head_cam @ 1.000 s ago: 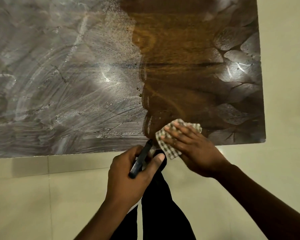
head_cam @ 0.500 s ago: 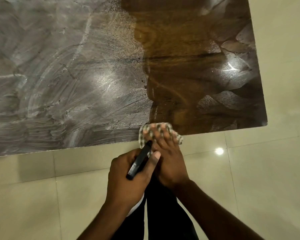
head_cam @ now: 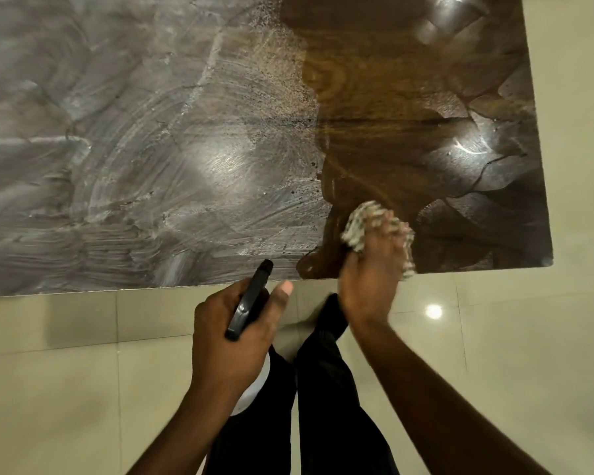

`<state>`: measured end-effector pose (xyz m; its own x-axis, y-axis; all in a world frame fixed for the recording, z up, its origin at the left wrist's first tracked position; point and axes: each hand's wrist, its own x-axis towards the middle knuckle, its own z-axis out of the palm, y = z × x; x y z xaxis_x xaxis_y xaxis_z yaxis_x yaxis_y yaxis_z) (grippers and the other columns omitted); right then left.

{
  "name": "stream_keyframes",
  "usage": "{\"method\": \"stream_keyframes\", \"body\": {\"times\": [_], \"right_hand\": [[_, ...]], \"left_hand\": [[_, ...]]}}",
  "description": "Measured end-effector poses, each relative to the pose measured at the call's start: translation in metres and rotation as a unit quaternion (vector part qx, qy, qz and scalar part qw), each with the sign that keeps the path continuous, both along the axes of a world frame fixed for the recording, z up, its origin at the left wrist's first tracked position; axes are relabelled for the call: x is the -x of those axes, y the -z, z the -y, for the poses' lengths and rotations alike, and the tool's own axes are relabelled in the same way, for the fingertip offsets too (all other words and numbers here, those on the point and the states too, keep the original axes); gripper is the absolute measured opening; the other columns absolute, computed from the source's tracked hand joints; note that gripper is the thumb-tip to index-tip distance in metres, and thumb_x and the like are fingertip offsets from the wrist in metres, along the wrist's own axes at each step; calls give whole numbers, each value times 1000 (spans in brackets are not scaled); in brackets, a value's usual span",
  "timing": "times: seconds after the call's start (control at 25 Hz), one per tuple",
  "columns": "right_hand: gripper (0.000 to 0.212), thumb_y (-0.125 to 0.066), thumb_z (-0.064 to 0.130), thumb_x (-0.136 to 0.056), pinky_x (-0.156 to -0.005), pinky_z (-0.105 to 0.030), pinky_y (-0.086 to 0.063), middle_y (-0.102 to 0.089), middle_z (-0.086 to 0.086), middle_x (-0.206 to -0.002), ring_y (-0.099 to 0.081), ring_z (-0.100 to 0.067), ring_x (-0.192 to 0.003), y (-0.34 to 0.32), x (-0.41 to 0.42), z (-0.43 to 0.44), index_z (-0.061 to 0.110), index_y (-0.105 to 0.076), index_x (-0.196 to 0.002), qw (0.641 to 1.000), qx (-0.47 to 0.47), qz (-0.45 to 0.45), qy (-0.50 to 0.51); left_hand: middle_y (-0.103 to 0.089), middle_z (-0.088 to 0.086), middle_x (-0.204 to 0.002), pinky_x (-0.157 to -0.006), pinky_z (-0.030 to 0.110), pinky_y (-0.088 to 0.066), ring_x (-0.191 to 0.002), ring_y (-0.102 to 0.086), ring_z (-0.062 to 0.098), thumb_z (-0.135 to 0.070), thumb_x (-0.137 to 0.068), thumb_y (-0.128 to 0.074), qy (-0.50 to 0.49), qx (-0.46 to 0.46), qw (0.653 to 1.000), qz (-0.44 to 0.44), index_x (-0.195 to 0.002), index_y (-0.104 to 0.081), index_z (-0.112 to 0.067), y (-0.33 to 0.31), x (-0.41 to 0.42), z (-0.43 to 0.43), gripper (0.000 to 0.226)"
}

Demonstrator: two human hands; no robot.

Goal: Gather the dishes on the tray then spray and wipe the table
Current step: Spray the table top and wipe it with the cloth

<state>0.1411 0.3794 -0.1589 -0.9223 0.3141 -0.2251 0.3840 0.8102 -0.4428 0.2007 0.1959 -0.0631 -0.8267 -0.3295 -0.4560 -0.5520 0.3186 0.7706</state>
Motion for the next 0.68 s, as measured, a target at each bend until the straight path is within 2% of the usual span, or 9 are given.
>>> {"method": "stream_keyframes", "body": {"times": [0.08, 0.16, 0.24, 0.28, 0.32, 0.44, 0.52, 0.6, 0.68], "right_hand": [[76, -43, 22, -93, -135, -52, -4, -16, -4, -178, 0, -27, -166, -3, -21, 36, 25, -29, -167, 976, 18, 20, -217], [74, -50, 18, -96, -135, -49, -3, -16, 2, -178, 2, -23, -167, -4, -27, 30, 30, -31, -166, 893, 33, 25, -448], [70, -52, 20, -97, -135, -48, -5, -22, 3, -177, -6, -22, -166, 3, -9, -6, 31, -35, -165, 822, 17, 14, -568], [68, -49, 22, -98, -134, -51, -10, -26, 1, -176, -12, -24, -166, 7, 1, -25, 31, -35, -164, 832, 1, 14, -554], [66, -45, 25, -99, -133, -56, -17, -30, -1, -174, -17, -26, -165, 12, 10, -45, 30, -35, -164, 869, -14, 5, -494], [69, -42, 23, -95, -130, -59, -20, -34, -5, -173, -18, -32, -164, 12, 37, -75, 25, -40, -163, 984, -5, -33, -174], [71, -42, 23, -91, -132, -56, -14, -32, -6, -174, -15, -33, -164, 7, 48, -45, 21, -42, -163, 999, 9, -38, 24], [73, -40, 24, -91, -133, -55, -12, -28, -6, -175, -11, -33, -165, 1, 46, 6, 20, -39, -164, 999, 6, -28, 32], [72, -37, 27, -95, -134, -53, -9, -20, -2, -178, -2, -29, -166, -3, 23, 55, 24, -33, -167, 992, 8, -13, -122]], "left_hand": [[-62, 4, -56, -64, 39, -53, -54, -61, 23, -52, -87, -80, -5, -10, 1000, -3, -67, -64, -16, -1, 0, 3, 43], [-71, -8, -64, -63, 25, -54, -57, -65, 10, -45, -87, -83, -7, -54, 998, -9, -78, -73, -25, -4, -2, 2, 24], [-67, -12, -61, -57, 13, -44, -55, -60, 6, -43, -87, -83, 1, -67, 998, -7, -78, -71, -25, -3, -6, 2, 23], [-61, -8, -57, -54, 15, -40, -52, -54, 9, -47, -87, -81, 6, -54, 998, -4, -74, -67, -21, -1, -8, 4, 32], [-57, -2, -55, -54, 20, -38, -50, -49, 13, -52, -87, -79, 6, -40, 999, 1, -70, -63, -17, 1, -10, 5, 42], [-51, 3, -52, -54, 26, -37, -50, -46, 15, -62, -87, -75, -16, -24, 1000, 0, -63, -49, -14, 7, -14, 10, 59], [-52, 3, -53, -55, 29, -40, -50, -48, 16, -66, -86, -75, -26, -32, 999, -3, -63, -50, -14, 6, -14, 13, 61], [-59, 7, -57, -57, 30, -44, -52, -53, 19, -66, -84, -77, -31, -45, 999, 6, -68, -61, -15, 4, -11, 16, 56], [-62, 5, -59, -54, 22, -42, -49, -51, 14, -57, -84, -79, -33, -57, 998, 13, -75, -70, -18, 1, -5, 20, 42]]}}
